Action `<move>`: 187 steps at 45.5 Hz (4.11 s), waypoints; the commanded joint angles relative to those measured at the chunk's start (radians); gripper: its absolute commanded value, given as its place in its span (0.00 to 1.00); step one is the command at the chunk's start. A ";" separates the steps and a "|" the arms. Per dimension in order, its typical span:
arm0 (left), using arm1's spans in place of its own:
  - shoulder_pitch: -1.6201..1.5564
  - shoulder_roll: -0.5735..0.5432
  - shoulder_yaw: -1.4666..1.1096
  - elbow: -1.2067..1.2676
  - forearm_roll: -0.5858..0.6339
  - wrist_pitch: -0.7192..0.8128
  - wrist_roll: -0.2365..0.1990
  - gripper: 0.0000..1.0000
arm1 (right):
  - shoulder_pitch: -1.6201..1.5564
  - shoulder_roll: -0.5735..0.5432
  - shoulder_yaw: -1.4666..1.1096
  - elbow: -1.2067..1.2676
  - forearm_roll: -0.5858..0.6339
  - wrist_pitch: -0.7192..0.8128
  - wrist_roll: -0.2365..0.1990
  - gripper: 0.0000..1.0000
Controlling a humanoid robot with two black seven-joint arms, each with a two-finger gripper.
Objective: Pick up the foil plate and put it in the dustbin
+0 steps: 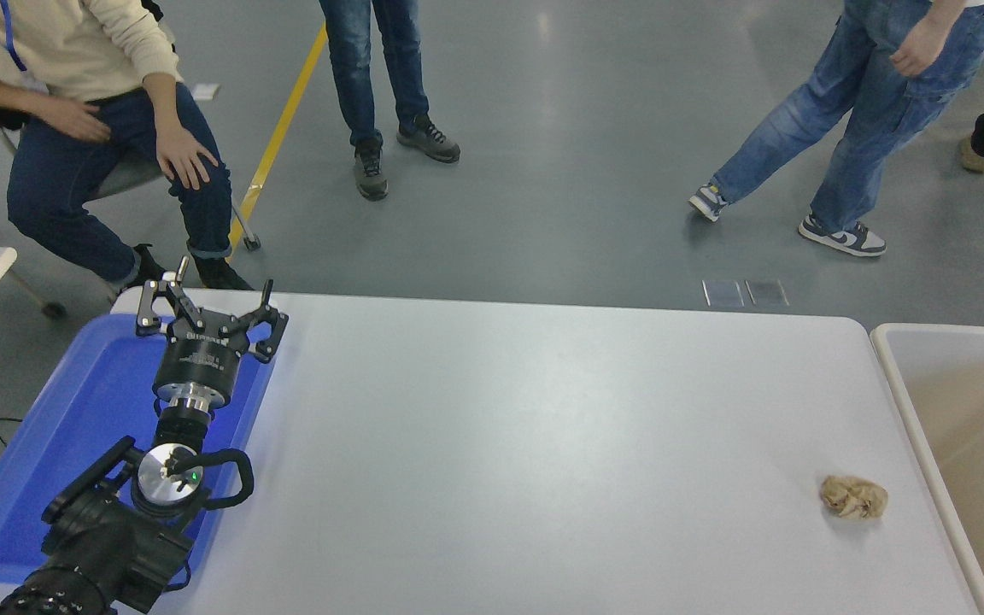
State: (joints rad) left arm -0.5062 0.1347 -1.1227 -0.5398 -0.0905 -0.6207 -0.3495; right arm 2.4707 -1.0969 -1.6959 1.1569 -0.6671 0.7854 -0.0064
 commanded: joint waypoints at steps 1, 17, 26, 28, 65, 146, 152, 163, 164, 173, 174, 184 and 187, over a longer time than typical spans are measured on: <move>0.000 0.000 0.000 0.000 0.000 0.001 0.000 1.00 | -0.254 -0.064 0.175 -0.160 -0.016 0.000 0.000 0.00; 0.000 0.000 0.000 0.000 0.000 0.001 0.000 1.00 | -0.953 -0.046 0.748 -0.404 0.001 -0.159 -0.001 0.00; 0.000 0.000 0.000 0.001 0.000 0.001 0.000 1.00 | -1.234 0.046 0.959 -0.569 0.003 -0.235 -0.001 0.00; 0.000 -0.001 0.000 0.000 0.000 0.001 0.000 1.00 | -1.286 0.069 0.996 -0.614 0.003 -0.251 -0.001 0.00; 0.000 0.000 0.000 0.000 0.000 0.001 0.000 1.00 | -1.849 0.420 1.108 -1.020 0.253 -0.759 -0.004 0.00; 0.002 0.000 0.000 0.001 -0.002 0.001 -0.005 1.00 | -1.945 0.531 1.107 -1.088 0.337 -1.038 -0.043 0.99; 0.002 0.000 0.000 0.001 -0.002 0.001 -0.006 1.00 | -1.938 0.526 1.113 -1.099 0.337 -1.038 -0.043 0.99; 0.000 0.000 0.000 0.001 -0.002 0.001 -0.005 1.00 | -1.934 0.528 1.130 -1.093 0.337 -1.037 -0.043 0.99; 0.000 -0.001 0.000 0.001 -0.002 0.001 -0.005 1.00 | -1.934 0.526 1.137 -1.088 0.337 -1.035 -0.043 0.99; 0.000 -0.001 0.000 0.000 -0.002 0.001 -0.005 1.00 | -1.926 0.471 1.177 -0.991 0.334 -1.028 -0.043 1.00; 0.000 -0.001 0.000 0.000 0.000 0.001 -0.005 1.00 | -1.925 0.451 1.180 -0.970 0.334 -1.028 -0.043 0.99; 0.000 -0.001 0.000 0.000 0.000 0.001 -0.005 1.00 | -1.839 0.310 1.184 -0.738 0.319 -1.026 -0.043 0.99; 0.000 -0.001 0.000 0.000 0.000 0.001 -0.005 1.00 | -1.807 0.266 1.176 -0.674 0.317 -1.022 -0.043 0.99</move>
State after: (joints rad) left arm -0.5063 0.1335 -1.1229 -0.5398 -0.0911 -0.6195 -0.3546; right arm 0.5832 -0.7010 -0.5220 0.2729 -0.3401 -0.2427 -0.0489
